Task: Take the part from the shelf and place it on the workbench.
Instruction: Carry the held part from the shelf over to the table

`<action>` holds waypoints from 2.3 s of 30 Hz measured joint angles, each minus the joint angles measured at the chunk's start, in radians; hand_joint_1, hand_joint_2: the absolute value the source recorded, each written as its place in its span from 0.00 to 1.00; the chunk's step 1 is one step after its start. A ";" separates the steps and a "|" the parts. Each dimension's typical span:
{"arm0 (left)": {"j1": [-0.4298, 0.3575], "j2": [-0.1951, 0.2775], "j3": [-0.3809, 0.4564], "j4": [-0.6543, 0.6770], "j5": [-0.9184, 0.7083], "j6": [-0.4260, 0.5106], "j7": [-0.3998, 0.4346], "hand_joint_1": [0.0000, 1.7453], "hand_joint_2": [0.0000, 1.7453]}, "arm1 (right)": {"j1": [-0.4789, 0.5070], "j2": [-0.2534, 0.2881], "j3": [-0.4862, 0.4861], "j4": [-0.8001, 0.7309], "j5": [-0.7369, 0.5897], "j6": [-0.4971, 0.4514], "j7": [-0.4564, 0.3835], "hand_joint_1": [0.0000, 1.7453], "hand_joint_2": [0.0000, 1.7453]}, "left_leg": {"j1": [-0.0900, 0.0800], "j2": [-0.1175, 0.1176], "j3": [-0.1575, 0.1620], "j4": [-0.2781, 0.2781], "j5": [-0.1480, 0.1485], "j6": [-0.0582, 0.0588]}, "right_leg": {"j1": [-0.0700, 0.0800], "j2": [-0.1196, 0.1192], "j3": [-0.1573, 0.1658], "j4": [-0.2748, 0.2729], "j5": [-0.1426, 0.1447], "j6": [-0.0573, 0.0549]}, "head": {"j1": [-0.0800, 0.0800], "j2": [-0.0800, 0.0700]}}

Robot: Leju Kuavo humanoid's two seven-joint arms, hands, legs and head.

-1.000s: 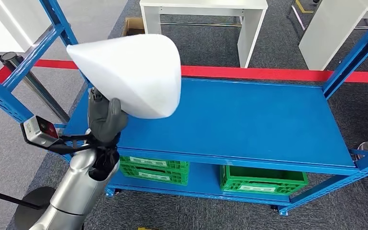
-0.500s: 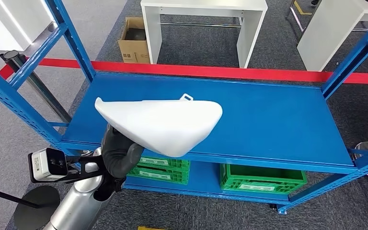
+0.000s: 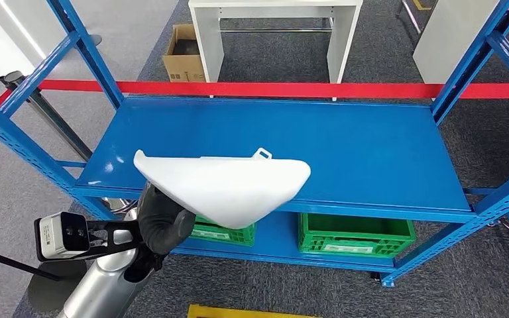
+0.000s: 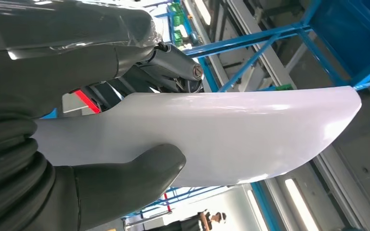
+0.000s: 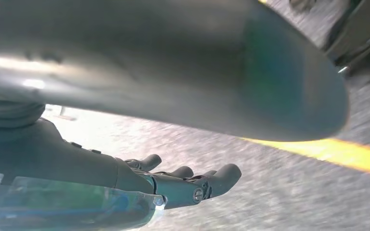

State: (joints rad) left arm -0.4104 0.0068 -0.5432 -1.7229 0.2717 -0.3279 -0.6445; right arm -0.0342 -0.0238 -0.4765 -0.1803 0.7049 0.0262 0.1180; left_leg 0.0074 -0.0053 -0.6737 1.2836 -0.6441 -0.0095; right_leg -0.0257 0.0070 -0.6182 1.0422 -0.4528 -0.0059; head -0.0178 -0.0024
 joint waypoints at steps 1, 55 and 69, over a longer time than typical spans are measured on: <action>0.007 0.003 0.000 0.000 -0.001 -0.001 -0.007 1.00 1.00 | 0.004 -0.009 -0.005 0.000 -0.003 -0.001 0.013 0.00 0.00 | -0.002 0.000 0.023 -0.023 0.016 0.007 | 0.005 0.000 -0.008 0.000 0.007 -0.001 | 0.000 0.000; -0.070 0.046 -0.027 0.019 0.023 0.025 0.025 1.00 1.00 | -0.010 -0.010 -0.074 -0.001 -0.018 0.065 -0.126 0.00 0.00 | -0.023 0.015 0.028 -0.268 0.223 0.014 | 0.004 -0.008 0.114 -0.035 -0.070 0.002 | 0.006 0.000; -0.143 0.066 -0.088 0.068 0.003 0.079 0.053 1.00 1.00 | -0.015 -0.011 -0.089 -0.001 0.007 0.063 -0.087 0.00 0.00 | -0.015 0.042 0.165 -0.312 0.139 0.029 | -0.002 -0.084 0.025 -0.031 0.019 0.036 | -0.007 0.000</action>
State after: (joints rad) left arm -0.5538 0.0727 -0.6312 -1.6552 0.2747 -0.2490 -0.5917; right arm -0.0497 -0.0350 -0.5655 -0.1816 0.7116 0.0892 0.0313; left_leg -0.0075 0.0365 -0.5082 0.9712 -0.5053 0.0191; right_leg -0.0281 -0.0771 -0.5931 1.0110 -0.4339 0.0304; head -0.0251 -0.0023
